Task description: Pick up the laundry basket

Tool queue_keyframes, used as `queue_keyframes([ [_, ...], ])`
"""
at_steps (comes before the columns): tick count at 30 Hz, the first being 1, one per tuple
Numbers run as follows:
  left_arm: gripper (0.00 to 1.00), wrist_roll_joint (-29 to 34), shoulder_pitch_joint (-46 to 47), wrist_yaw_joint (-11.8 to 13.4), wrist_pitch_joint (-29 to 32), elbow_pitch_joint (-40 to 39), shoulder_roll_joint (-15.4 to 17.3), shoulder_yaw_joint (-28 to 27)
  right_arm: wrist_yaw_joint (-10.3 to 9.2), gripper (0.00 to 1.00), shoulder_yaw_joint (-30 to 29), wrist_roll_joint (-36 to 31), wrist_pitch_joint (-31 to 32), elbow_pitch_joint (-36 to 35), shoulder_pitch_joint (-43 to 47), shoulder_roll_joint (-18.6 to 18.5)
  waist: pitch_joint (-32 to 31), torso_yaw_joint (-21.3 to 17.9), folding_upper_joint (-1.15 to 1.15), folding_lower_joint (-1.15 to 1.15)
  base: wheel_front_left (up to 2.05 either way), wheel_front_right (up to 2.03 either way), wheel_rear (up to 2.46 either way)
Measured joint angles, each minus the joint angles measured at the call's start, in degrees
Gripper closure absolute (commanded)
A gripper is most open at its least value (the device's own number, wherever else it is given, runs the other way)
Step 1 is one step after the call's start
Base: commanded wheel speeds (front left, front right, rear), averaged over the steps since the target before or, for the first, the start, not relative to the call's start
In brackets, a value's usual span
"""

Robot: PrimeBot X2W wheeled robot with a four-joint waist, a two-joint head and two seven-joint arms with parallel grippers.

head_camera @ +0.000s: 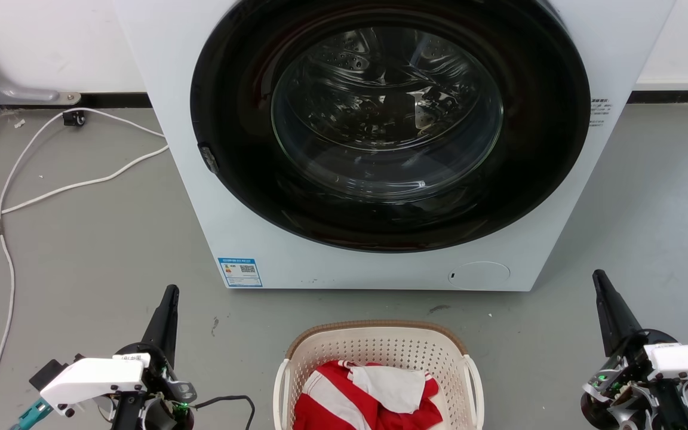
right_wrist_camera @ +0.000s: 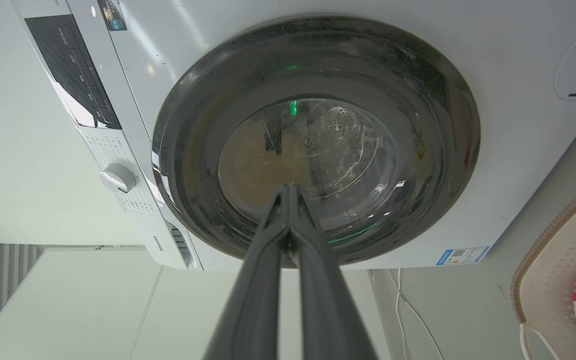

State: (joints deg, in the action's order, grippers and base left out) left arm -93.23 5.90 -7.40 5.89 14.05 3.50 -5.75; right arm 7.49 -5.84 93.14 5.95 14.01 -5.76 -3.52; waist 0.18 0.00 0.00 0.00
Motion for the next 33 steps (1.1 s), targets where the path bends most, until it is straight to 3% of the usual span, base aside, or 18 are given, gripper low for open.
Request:
queue_keyframes([
  [27,1.00,0.3,0.0,0.0,0.1,0.0,-0.2,-0.2,0.00,1.00,-0.2,-0.3,0.2,0.0,-0.1,0.2,0.0,0.0,0.00,0.00,0.00,0.00,0.00],
  [28,0.00,0.3,-0.1,0.0,0.0,0.2,-0.2,-0.2,0.01,0.00,-0.2,-0.3,0.2,0.2,0.0,0.2,0.0,0.0,0.00,0.00,0.00,0.00,0.00],
  [33,0.00,0.3,-2.1,0.1,-0.6,1.7,-0.7,0.0,-0.09,0.00,0.1,-0.5,-0.4,1.7,2.1,0.4,0.0,0.0,0.00,0.00,0.00,0.00,0.00],
])
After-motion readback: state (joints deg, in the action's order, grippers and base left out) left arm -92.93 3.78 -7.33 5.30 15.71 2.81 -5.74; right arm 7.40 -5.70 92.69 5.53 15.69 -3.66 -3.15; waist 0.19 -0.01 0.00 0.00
